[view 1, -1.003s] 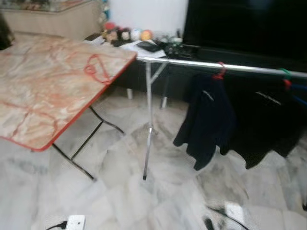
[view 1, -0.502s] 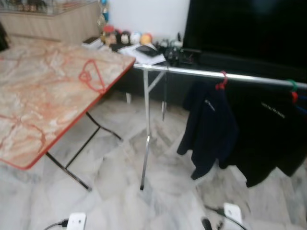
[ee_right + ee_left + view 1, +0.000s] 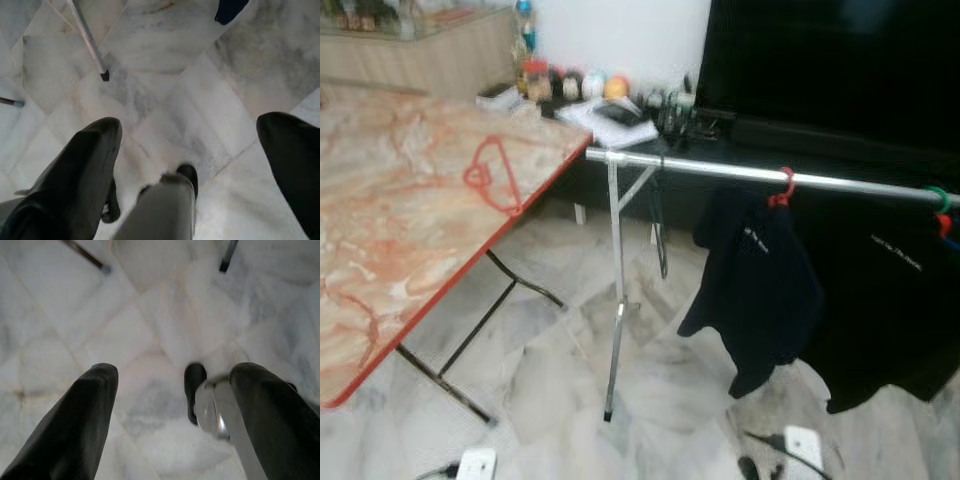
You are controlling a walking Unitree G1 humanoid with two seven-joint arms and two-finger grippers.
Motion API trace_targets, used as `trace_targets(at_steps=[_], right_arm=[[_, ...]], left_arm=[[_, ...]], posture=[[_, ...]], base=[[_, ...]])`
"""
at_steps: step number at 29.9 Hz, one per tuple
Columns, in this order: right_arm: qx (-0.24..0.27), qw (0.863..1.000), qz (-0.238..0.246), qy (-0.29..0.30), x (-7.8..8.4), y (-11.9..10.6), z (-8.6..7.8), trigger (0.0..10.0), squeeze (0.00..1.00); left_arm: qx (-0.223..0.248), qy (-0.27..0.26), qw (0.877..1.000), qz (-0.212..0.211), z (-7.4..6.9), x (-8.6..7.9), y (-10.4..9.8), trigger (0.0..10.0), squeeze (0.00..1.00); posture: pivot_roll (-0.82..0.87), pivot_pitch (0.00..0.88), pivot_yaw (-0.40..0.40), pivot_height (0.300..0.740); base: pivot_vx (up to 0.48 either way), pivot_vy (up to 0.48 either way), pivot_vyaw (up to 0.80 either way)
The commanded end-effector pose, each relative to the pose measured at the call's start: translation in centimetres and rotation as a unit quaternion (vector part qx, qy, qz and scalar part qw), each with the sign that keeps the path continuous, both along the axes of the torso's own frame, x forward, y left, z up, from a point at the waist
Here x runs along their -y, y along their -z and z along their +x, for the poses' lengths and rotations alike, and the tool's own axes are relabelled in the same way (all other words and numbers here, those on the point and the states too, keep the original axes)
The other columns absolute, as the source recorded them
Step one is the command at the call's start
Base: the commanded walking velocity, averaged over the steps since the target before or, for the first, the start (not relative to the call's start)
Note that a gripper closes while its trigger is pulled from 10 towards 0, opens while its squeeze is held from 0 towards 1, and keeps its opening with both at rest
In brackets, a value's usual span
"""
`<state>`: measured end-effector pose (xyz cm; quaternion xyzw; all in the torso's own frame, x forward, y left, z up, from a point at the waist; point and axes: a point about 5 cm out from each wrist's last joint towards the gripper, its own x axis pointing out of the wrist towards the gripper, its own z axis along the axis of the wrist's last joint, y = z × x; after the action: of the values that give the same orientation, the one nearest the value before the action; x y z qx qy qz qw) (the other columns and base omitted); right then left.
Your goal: Hang hanger
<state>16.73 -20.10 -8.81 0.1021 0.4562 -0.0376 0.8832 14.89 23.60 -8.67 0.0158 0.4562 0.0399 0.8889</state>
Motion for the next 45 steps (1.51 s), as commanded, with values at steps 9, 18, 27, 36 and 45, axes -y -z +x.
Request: trace_targets(at_steps=[9, 18, 27, 36, 45], right_arm=[[-0.003, 1.000, -0.007, 0.011, 0.8, 0.1, -0.5, 10.0, 0.00], [0.037, 0.999, -0.015, 0.012, 1.0, -0.4, 0.2, 10.0, 0.00], [0.086, 0.995, -0.030, 0.028, 1.2, -1.1, 0.9, 10.0, 0.00], [0.290, 0.954, -0.076, 0.004, 2.8, -5.9, 4.4, 10.0, 0.00], [0.383, 0.919, -0.083, -0.035, 2.0, -9.4, 6.5, 10.0, 0.00]], left_arm=[[-0.002, 0.009, 1.000, 0.000, 0.2, 0.5, 0.1, 10.0, 0.00], [-0.003, -0.003, 1.000, 0.001, -0.3, -0.2, 0.1, 10.0, 0.00], [-0.008, -0.004, 1.000, 0.006, -0.7, -0.6, 0.1, 10.0, 0.00], [-0.012, -0.002, 1.000, 0.007, -0.9, -0.5, 0.2, 10.0, 0.00], [-0.021, -0.021, 0.999, 0.018, -1.6, -2.9, -0.2, 10.0, 0.00]], posture=[[-0.01, 0.000, -0.006, 0.740], [-0.01, 0.000, -0.004, 0.740], [-0.03, 0.000, -0.002, 0.740], [-0.05, 0.000, -0.001, 0.740], [-0.05, 0.000, -0.012, 0.740]], base=[[0.257, 0.000, 0.00], [0.000, 0.000, 0.00], [0.000, 0.000, 0.00], [0.000, 0.000, 0.00], [0.000, 0.000, 0.00]])
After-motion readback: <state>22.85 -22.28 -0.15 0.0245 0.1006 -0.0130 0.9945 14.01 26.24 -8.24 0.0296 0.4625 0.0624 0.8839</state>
